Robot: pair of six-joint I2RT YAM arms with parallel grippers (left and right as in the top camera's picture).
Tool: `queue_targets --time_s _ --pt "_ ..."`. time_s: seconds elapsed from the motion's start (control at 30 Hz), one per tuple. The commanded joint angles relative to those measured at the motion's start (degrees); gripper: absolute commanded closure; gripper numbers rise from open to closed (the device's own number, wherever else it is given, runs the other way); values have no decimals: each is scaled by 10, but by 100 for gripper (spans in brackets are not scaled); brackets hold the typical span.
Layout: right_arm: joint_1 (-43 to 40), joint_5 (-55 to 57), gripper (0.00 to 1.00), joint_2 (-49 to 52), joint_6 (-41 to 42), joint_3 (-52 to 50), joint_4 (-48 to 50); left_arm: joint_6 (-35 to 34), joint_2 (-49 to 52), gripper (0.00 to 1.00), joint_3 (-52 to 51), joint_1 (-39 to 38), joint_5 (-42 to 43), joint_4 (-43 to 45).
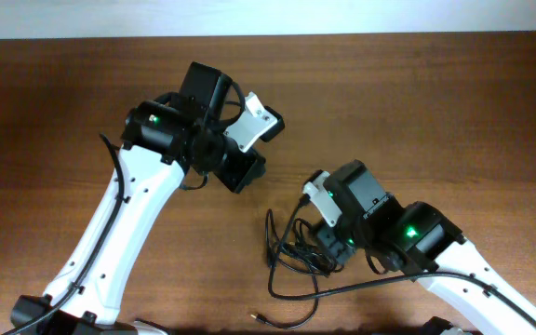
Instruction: Untangle cables
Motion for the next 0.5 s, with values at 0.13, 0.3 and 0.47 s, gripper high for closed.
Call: queue_targets --time_s 0.13,0.3,0.47 --pt "1 25 70 -6 54 -14 -59 32 -12 98 2 1 2 1" --pt "1 24 70 33 52 -58 22 32 -12 98 2 0 2 4" --pt "1 24 96 116 52 -58 56 32 -12 97 2 0 2 3"
